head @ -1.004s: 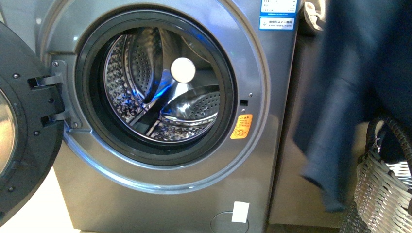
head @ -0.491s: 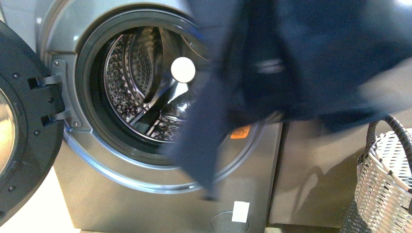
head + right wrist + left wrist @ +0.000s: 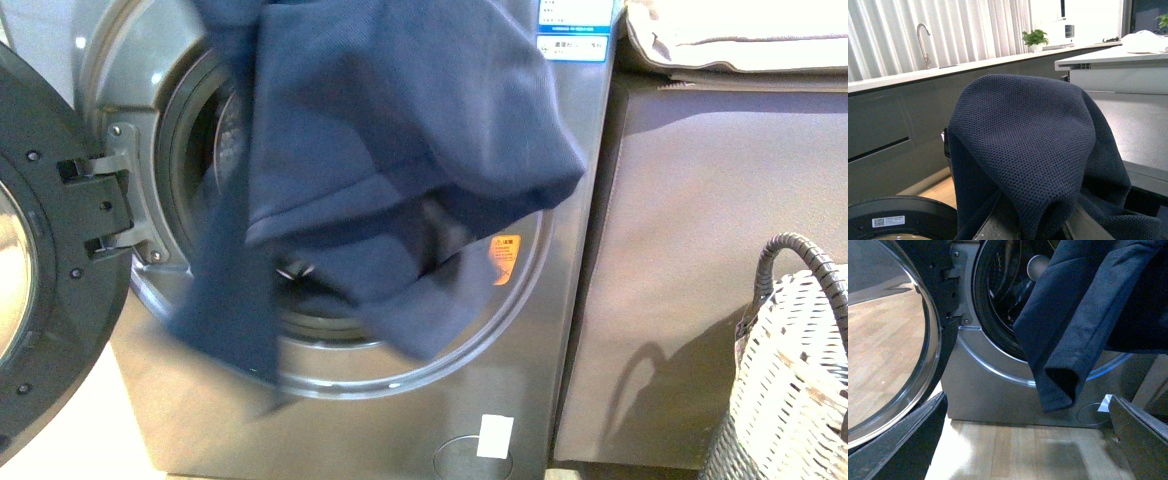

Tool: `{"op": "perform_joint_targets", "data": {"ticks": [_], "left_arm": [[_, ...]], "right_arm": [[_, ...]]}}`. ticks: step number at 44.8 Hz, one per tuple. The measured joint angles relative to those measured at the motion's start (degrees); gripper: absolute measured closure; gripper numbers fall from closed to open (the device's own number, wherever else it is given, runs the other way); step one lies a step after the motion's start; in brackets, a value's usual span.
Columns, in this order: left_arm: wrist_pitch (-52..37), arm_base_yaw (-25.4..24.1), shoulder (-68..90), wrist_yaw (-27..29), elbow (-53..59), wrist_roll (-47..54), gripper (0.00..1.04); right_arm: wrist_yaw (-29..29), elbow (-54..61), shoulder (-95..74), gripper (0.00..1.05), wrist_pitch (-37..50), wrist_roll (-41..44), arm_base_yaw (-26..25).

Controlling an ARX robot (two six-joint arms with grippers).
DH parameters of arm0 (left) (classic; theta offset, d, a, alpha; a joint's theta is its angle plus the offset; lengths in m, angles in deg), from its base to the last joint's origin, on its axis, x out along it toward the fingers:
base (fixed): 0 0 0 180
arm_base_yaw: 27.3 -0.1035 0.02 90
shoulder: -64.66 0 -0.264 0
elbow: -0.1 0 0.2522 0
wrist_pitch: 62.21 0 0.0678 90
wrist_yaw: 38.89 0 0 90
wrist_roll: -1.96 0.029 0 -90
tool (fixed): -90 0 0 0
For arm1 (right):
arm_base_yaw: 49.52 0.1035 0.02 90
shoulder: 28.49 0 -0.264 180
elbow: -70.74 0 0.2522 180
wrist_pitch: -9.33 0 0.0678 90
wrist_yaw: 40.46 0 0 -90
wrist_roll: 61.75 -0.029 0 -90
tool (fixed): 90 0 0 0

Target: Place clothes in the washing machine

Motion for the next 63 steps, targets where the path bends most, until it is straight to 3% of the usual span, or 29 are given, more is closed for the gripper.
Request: {"op": "perform_joint_targets", "data": {"ticks": [23, 31, 37, 42, 49, 63], "left_arm": [[0.00, 0.00, 0.02, -0.04, 0.00, 0.00, 0.06], [-0.57, -9.11, 5.27, -18.67, -1.51, -10.80, 0.06], [-8.31, -17.05, 13.40, -28.24, -5.75, -13.22, 0.06], [-14.71, -18.95, 21.46, -32.00, -10.45, -13.25, 0.06], [-20.70, -17.25, 31.82, -34.77, -19.37, -12.96, 0.06], [-22.51, -2.80, 46.53, -36.00, -36.48, -8.63, 0.06]], "right_arm": [[-0.37, 0.00, -0.04, 0.98, -0.02, -0.04, -0.11], [-0.35, 0.00, -0.04, 0.98, -0.02, -0.04, -0.17], [-0.33, 0.00, -0.04, 0.98, -0.02, -0.04, -0.20], [-0.35, 0.00, -0.04, 0.98, -0.02, -0.04, -0.20], [-0.37, 0.00, -0.04, 0.98, -0.02, -0.07, -0.20], [-0.37, 0.00, -0.04, 0.98, -0.02, -0.13, -0.20]]}}
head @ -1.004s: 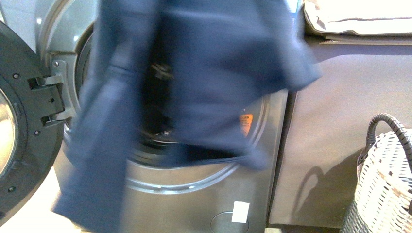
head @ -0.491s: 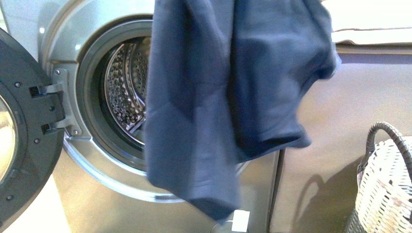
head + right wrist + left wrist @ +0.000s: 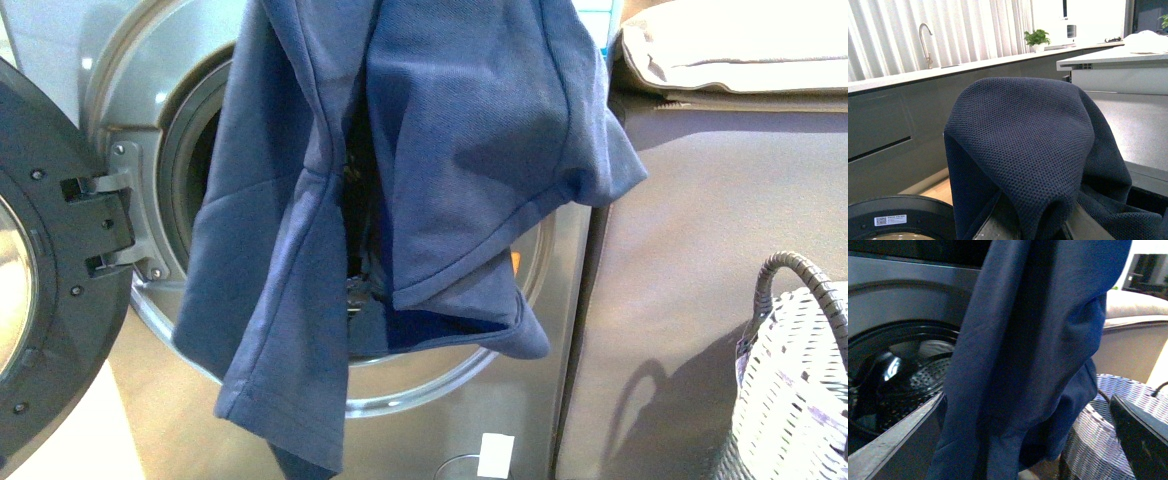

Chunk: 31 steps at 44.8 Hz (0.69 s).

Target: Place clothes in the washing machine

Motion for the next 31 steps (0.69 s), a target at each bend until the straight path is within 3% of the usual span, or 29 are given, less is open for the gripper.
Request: {"op": "perform_joint_targets", "data": {"ticks": [7, 12, 25, 31], "left_arm": [[-1.46, 7.10, 7.85, 1.92, -4.81, 2.91, 0.06], [-2.67, 9.51, 13.14, 3.02, -8.24, 4.33, 0.06], [-4.02, 10.14, 24.83, 4.52, -17.44, 7.72, 0.06], [-5.53, 9.16, 30.47, 0.50, -22.43, 8.61, 0.06]], "right_arm": [[0.00, 0.00, 0.00, 0.98, 0.00, 0.00, 0.00], [0.00, 0.00, 0.00, 0.98, 0.00, 0.00, 0.00], [0.02, 0.00, 0.00, 0.98, 0.00, 0.00, 0.00], [0.02, 0.00, 0.00, 0.98, 0.00, 0.00, 0.00]]}}
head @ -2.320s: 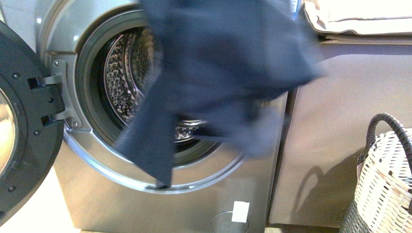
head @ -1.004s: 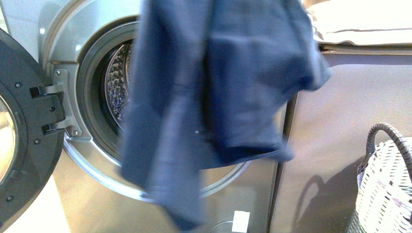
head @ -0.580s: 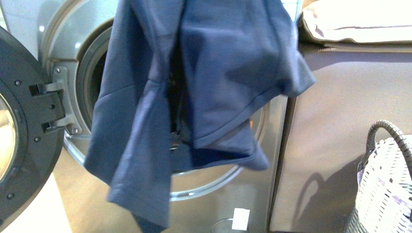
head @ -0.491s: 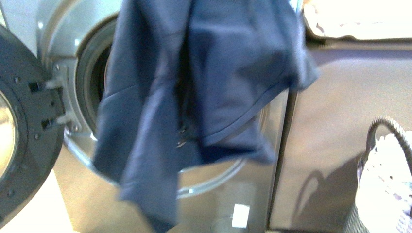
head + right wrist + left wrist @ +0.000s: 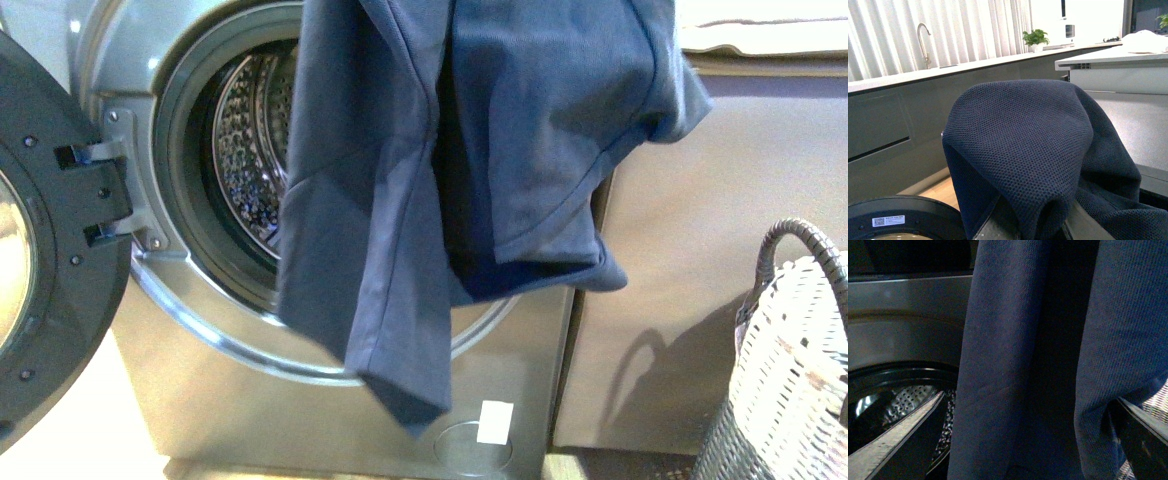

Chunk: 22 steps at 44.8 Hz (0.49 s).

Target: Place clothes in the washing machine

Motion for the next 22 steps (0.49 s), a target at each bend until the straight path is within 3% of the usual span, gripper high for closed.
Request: {"op": "perform_joint_targets", "data": {"ticks": [11, 17, 22], "left_arm": [[-10.75, -0.28, 5.92, -15.02, -3.37, -5.22, 0.06], [-15.12, 0.20, 8.11, -17.40, -4.81, -9.64, 0.06], [-14.49, 1.11, 10.73, -15.76, -7.28, -10.69, 0.06]], "right_arm": [[0.00, 0.00, 0.00, 0.98, 0.00, 0.00, 0.00], [-0.02, 0.00, 0.00, 0.98, 0.00, 0.00, 0.00], [-0.02, 0.00, 0.00, 0.98, 0.00, 0.00, 0.00]]}}
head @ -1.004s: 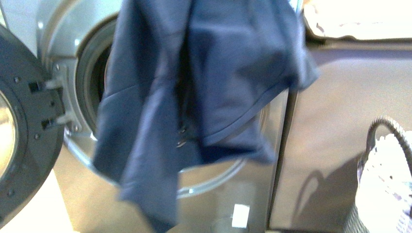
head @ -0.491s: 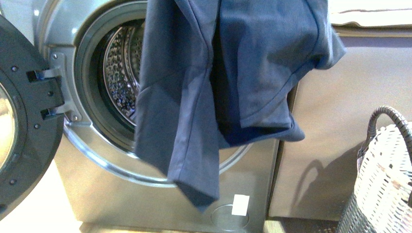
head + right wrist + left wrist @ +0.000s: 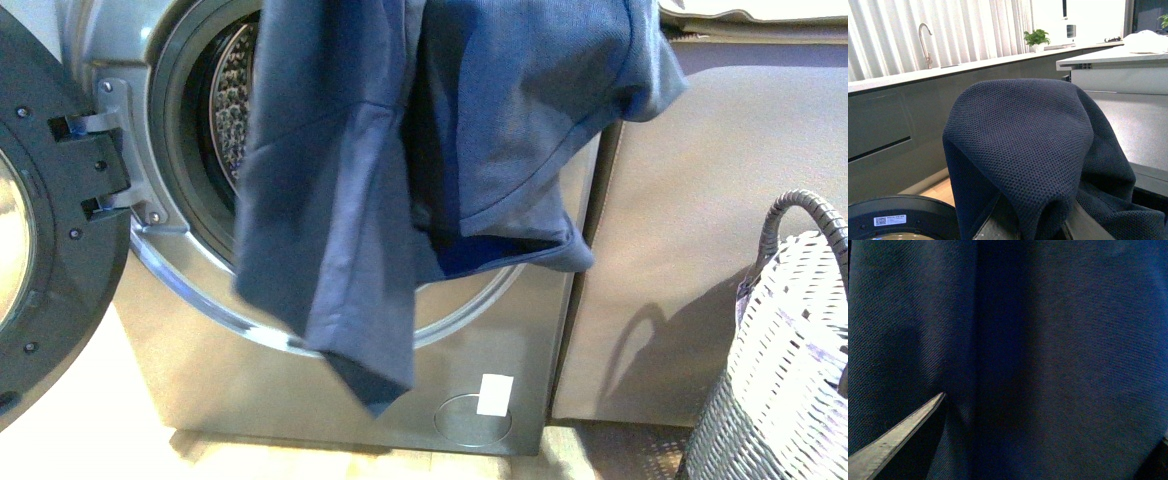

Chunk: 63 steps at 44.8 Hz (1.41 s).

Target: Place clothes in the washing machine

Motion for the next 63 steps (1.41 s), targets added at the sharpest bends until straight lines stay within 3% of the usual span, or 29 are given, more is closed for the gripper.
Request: {"op": "perform_joint_targets", "data": {"ticks": [7, 29, 34, 44, 63], "left_arm": [[2.91, 2.40, 4.85, 5.25, -4.57, 0.33, 0.06], [3.30, 10.91, 10.86, 6.88, -12.52, 1.84, 0.06], [2.43, 12.22, 13.62, 12.79, -15.63, 0.66, 0.06], [-2.34, 15.15, 15.50, 16.33, -16.17, -2.05, 0.06], [-9.07, 16.15, 17.16, 24.55, -16.92, -8.87, 0.64]], "right_arm": [[0.02, 0.00, 0.00, 0.98, 0.00, 0.00, 0.00], [0.07, 0.00, 0.00, 0.98, 0.00, 0.00, -0.02], [0.11, 0.00, 0.00, 0.98, 0.00, 0.02, -0.02], [0.20, 0.00, 0.00, 0.98, 0.00, 0.00, -0.07], [0.17, 0.00, 0.00, 0.98, 0.00, 0.00, -0.07]]}}
